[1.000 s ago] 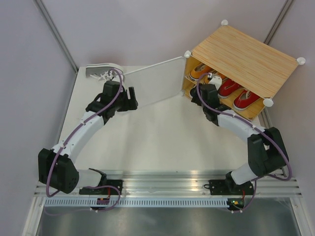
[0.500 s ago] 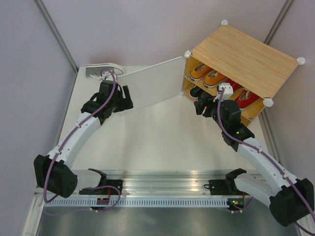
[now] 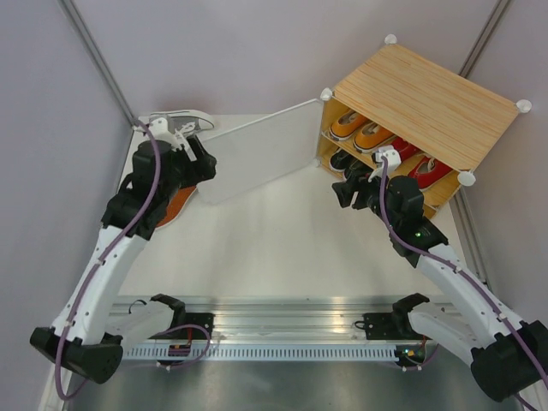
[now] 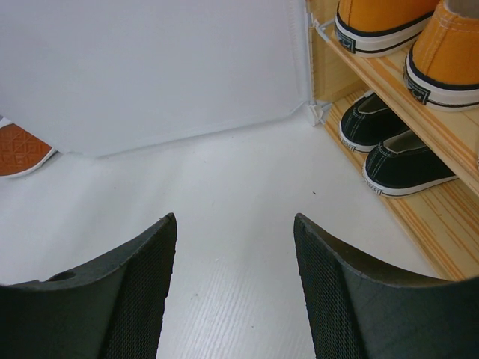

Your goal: Place and organize the shoes in the shoe cabinet

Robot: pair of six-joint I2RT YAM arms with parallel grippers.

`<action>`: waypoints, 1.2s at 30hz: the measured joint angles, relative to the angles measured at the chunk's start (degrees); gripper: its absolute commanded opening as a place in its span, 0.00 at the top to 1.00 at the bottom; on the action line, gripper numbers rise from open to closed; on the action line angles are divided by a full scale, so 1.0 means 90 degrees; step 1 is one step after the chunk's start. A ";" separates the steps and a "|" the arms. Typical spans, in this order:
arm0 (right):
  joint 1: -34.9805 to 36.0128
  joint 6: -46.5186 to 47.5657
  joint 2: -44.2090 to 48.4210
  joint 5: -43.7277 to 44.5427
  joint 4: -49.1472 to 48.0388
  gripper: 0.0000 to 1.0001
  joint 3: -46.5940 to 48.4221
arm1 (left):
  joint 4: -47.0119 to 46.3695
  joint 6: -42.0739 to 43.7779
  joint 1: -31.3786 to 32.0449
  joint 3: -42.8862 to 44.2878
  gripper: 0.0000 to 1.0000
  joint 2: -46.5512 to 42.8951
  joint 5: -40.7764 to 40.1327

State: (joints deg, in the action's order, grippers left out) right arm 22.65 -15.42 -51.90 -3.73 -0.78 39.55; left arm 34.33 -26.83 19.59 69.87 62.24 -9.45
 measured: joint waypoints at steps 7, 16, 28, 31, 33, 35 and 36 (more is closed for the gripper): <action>0.0000 0.0075 -0.0372 -0.0333 0.0039 0.31 0.0226 | -0.0019 0.0301 -0.0005 0.0627 0.12 -0.0835 -0.0758; 0.0000 0.0493 -0.0452 -0.0464 0.0204 0.32 0.0226 | -0.0019 0.0325 -0.0981 0.0714 0.12 -0.0192 -0.1090; 0.0000 0.0911 -0.0083 -0.0602 0.0493 0.31 0.0066 | -0.1365 -0.0046 -0.2776 -0.0017 0.13 0.0792 -0.1421; 0.0000 0.0899 0.0049 -0.0707 0.0527 0.31 -0.0053 | -0.1746 -0.0282 -0.3028 -0.0345 0.14 0.1467 -0.1256; 0.0000 0.0860 0.0119 -0.0789 0.0527 0.32 -0.0148 | -0.1940 -0.0369 -0.3045 -0.0372 0.14 0.1955 -0.1076; 0.0000 0.0835 0.0170 -0.0872 0.0525 0.31 -0.0248 | -0.2161 -0.0437 -0.3045 -0.0355 0.14 0.2433 -0.0906; 0.0000 0.0833 0.0185 -0.0923 0.0525 0.31 -0.0299 | -0.2244 -0.0476 -0.3048 -0.0316 0.15 0.2703 -0.0821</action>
State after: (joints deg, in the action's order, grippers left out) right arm 22.65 -7.92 -50.24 -12.03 3.95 36.86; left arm 14.13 -31.11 -7.84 67.02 86.56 -16.84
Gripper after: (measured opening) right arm 0.686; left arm 0.859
